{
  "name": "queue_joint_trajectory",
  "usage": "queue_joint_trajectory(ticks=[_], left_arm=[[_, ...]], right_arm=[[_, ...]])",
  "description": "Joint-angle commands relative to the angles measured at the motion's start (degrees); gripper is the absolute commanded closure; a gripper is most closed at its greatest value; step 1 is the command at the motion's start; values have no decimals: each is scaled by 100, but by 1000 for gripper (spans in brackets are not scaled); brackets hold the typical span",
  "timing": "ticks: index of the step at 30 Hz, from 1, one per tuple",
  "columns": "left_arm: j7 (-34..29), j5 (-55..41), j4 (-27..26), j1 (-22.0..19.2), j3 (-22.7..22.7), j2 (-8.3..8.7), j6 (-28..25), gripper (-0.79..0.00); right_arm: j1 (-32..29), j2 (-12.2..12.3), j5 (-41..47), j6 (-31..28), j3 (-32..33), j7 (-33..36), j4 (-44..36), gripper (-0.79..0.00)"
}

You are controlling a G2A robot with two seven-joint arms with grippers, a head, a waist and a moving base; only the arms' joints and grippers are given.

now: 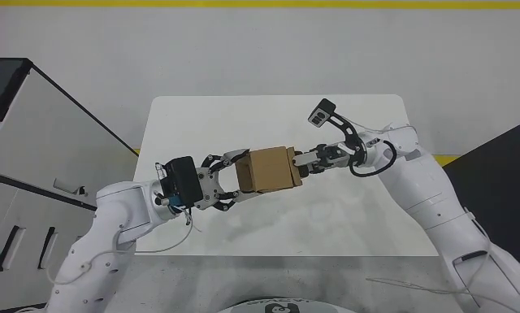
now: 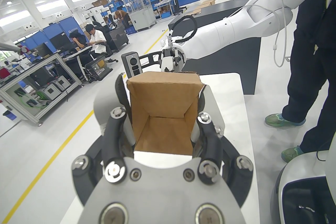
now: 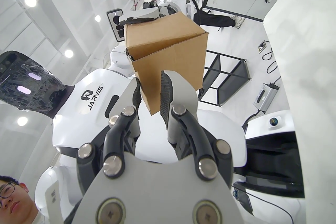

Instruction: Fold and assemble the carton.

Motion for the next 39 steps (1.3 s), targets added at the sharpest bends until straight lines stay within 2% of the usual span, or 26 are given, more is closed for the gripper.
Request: queue_joint_trajectory(ticks=[1, 19, 39], left_arm=[[-3, -3, -1, -2, 5, 3, 11, 0], [31, -49, 51, -84, 68, 26, 34, 0], [34, -287, 169, -194, 160, 39, 55, 0]], right_arm=[[-2, -6, -7, 3, 7, 6, 6, -142], [42, -81, -29, 19, 32, 72, 118, -105], [79, -149, -31, 9, 72, 132, 273, -102]])
